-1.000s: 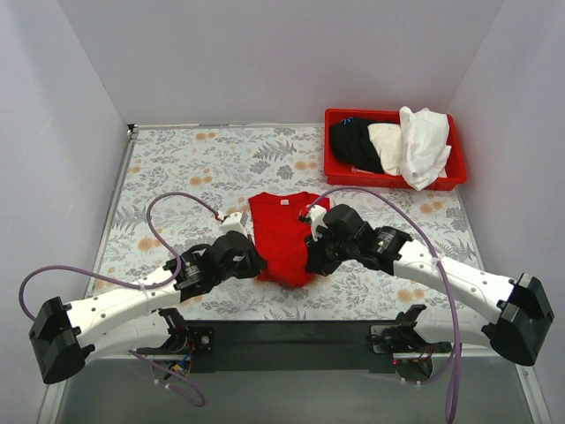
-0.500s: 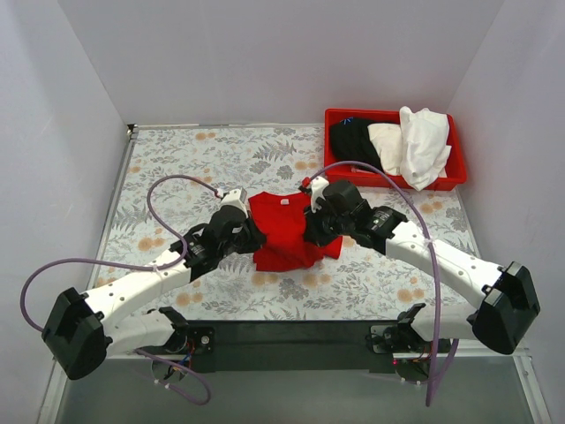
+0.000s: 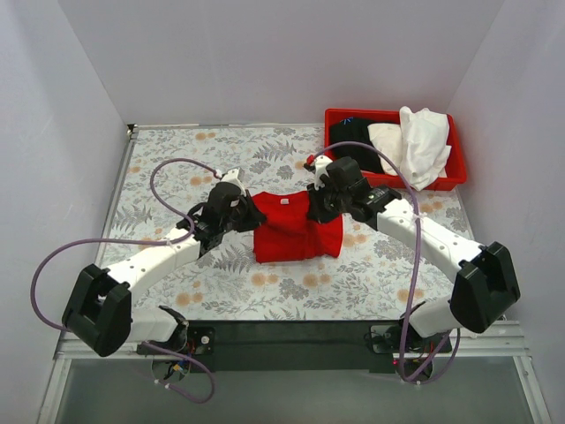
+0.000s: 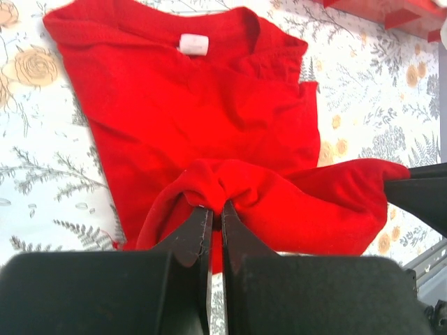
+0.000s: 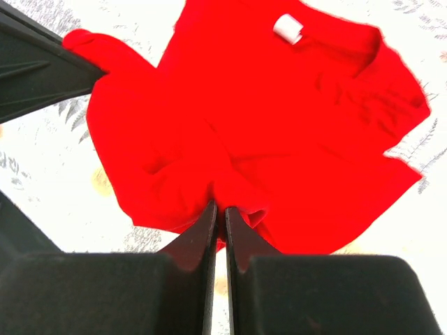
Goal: Fold and stack the t-shirts
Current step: Fold the tshirt
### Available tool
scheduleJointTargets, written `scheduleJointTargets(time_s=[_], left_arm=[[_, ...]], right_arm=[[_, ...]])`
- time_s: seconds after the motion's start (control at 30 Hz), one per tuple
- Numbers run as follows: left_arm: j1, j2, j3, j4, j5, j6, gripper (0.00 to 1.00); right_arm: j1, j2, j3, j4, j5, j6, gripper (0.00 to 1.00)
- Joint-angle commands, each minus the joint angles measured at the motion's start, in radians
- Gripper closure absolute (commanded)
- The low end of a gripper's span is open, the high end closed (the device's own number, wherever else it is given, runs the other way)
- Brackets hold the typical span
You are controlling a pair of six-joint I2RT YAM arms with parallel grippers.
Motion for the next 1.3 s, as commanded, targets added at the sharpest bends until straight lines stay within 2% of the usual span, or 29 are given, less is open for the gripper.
scheduleJointTargets(time_s=[0.0,0.47,0.67,0.73,0.8,0.83,0.87,0.9,0.93,0.97,1.0,1.13,1.27], left_arm=[[0.04,0.031,0.054,0.063,0.065,0.03,1.0],[0.143,0.297,0.184,0.132,0.147,0.053,1.0],[0.172,0.386,0.238,0.11,0.125,0.058,1.0],[0.183,0.396,0.264,0.091,0.098,0.061,0.91],[0.189,0.396,0.28,0.074,0.084,0.066,0.62],[0.194,0.388,0.295,0.073,0.073,0.073,0.52],[0.195,0.387,0.309,0.057,0.05,0.078,0.43],[0.198,0.384,0.321,0.048,0.035,0.081,0.26],[0.203,0.379,0.353,0.036,0.026,0.086,0.19],[0.204,0.367,0.365,0.013,-0.016,0.093,0.12],[0.208,0.356,0.375,0.008,-0.028,0.098,0.08],[0.209,0.284,0.363,0.005,-0.025,0.107,0.06],[0.209,0.236,0.249,0.013,0.058,0.099,0.05]], right_arm=[[-0.034,0.046,0.088,0.05,-0.042,-0.037,0.99],[-0.152,0.294,0.256,0.05,-0.097,-0.079,0.99],[-0.184,0.388,0.305,0.041,-0.093,-0.085,0.99],[-0.193,0.403,0.334,0.029,-0.07,-0.085,0.99],[-0.198,0.414,0.355,0.022,-0.053,-0.085,0.97],[-0.202,0.413,0.378,0.015,-0.03,-0.083,0.91],[-0.206,0.411,0.391,0.007,-0.013,-0.08,0.76],[-0.207,0.408,0.401,-0.005,0.02,-0.079,0.69],[-0.213,0.396,0.426,-0.013,0.036,-0.076,0.59],[-0.213,0.385,0.432,-0.019,0.053,-0.076,0.56],[-0.213,0.371,0.435,-0.025,0.088,-0.076,0.53],[-0.213,0.241,0.397,-0.019,0.123,-0.07,0.39],[-0.207,0.127,0.238,0.025,0.062,-0.057,0.38]])
